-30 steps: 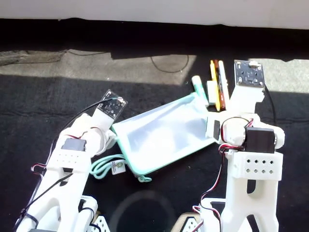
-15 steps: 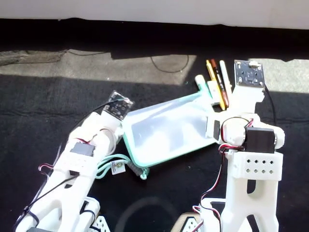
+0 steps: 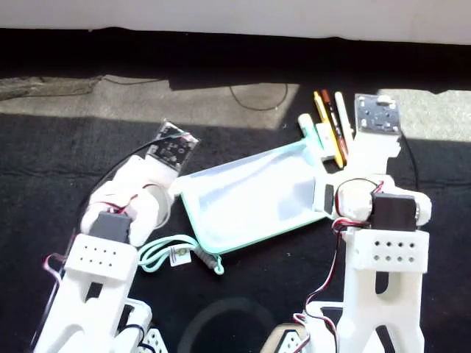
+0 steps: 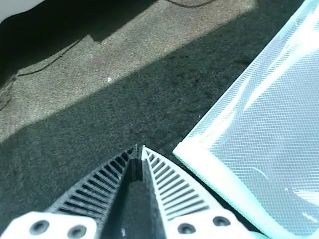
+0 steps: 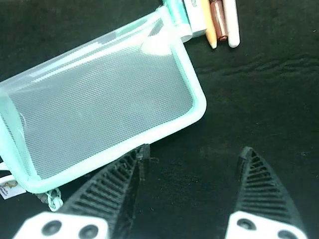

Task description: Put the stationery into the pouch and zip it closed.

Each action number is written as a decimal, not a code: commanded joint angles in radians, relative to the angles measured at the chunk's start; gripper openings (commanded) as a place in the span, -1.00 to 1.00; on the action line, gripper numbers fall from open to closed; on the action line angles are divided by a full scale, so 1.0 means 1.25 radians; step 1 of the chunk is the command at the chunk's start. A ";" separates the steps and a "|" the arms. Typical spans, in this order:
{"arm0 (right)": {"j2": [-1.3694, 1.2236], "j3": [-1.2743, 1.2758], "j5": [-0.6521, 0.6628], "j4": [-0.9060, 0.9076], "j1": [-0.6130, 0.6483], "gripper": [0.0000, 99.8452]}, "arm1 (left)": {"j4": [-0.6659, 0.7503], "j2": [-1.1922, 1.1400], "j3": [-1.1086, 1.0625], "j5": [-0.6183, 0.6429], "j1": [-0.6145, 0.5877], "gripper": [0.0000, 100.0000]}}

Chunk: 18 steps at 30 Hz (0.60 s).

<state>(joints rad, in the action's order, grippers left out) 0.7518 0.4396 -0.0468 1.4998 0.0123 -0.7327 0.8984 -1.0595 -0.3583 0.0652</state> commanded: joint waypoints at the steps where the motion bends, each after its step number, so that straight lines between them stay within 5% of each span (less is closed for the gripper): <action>1: 0.004 0.046 -0.006 -0.031 0.126 -0.44 | -0.023 0.060 0.041 0.002 -0.087 -0.97; 5: 0.003 0.154 0.021 -0.164 0.260 -0.30 | -0.028 0.066 0.023 0.004 -0.250 -0.86; 9: 0.003 0.300 0.209 -0.226 0.277 -0.18 | -0.033 0.066 -0.023 0.005 -0.380 -0.61; 13: 0.006 0.397 0.421 -0.222 0.277 -0.23 | -0.031 0.066 -0.060 0.005 -0.435 -0.59; 18: 0.003 0.411 0.447 -0.347 0.277 -0.24 | -0.031 0.066 -0.085 0.005 -0.429 -0.59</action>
<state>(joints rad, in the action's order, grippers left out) 0.7518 0.9521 0.4826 1.1408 0.3529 -0.7664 0.9582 -1.1699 -0.3583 -0.4687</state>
